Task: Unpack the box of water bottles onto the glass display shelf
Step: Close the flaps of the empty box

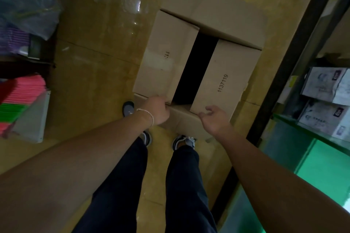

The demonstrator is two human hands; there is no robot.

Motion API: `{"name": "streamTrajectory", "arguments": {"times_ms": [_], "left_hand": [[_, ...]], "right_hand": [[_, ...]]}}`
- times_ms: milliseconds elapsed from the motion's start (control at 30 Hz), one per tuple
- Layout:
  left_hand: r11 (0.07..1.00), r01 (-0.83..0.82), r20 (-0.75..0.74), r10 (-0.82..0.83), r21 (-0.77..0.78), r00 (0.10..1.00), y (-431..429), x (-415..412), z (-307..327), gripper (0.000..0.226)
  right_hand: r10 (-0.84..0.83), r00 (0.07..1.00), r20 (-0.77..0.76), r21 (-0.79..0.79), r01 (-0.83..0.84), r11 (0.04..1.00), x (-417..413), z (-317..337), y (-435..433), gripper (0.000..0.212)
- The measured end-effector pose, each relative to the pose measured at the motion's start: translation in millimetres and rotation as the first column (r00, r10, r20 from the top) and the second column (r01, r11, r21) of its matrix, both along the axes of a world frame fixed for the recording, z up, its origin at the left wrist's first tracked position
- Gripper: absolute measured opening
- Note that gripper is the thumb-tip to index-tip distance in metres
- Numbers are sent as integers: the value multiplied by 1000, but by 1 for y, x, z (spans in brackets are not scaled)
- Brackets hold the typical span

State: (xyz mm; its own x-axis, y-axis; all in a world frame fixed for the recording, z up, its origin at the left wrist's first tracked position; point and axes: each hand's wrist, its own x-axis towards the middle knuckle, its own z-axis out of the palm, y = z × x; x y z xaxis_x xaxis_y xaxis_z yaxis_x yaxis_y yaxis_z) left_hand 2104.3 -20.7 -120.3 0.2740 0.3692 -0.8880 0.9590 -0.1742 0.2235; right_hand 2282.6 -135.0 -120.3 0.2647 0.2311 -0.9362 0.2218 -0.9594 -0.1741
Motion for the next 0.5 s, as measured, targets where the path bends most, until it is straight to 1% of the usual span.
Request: {"name": "streamTrajectory", "arguments": {"times_ms": [33, 67, 100, 133, 200, 267, 333, 400, 433, 500], "left_hand": [[999, -2, -26, 3, 37, 1000, -2, -6, -1, 29], [997, -7, -64, 12, 80, 998, -3, -13, -3, 19], [992, -30, -109, 44, 124, 993, -3, -20, -7, 15], [987, -69, -160, 92, 148, 983, -3, -27, -11, 18], [968, -163, -242, 206, 189, 948, -2, -38, -19, 40], [946, -215, -293, 283, 242, 913, -2, -45, -28, 60], [924, -279, -280, 349, 261, 894, -4, -53, -38, 70], [904, -360, -244, 412, 231, 878, -7, -61, -49, 82], [896, -391, -230, 434, 210, 871, -8, -65, -54, 87], [869, -463, -188, 491, 174, 851, -10, -71, -60, 88]], "right_hand": [[-6, 999, 46, -3, 6, 1000, -2, 1, -8, 33], [-32, 995, 97, -4, 33, 999, -5, 2, -17, 28], [-76, 986, 145, -10, 78, 997, -7, 2, -26, 26], [-126, 974, 190, -18, 132, 991, -11, 2, -36, 24], [-189, 945, 268, -34, 205, 978, -17, -4, -53, 21], [-245, 913, 325, -34, 270, 962, -22, -12, -65, 16], [-310, 888, 340, -1, 330, 944, -28, -22, -73, 14], [-332, 882, 334, 31, 342, 939, -33, -33, -76, 12], [-347, 875, 338, 44, 354, 934, -36, -37, -76, 16], [-377, 856, 353, 58, 383, 922, -40, -43, -74, 30]]}}
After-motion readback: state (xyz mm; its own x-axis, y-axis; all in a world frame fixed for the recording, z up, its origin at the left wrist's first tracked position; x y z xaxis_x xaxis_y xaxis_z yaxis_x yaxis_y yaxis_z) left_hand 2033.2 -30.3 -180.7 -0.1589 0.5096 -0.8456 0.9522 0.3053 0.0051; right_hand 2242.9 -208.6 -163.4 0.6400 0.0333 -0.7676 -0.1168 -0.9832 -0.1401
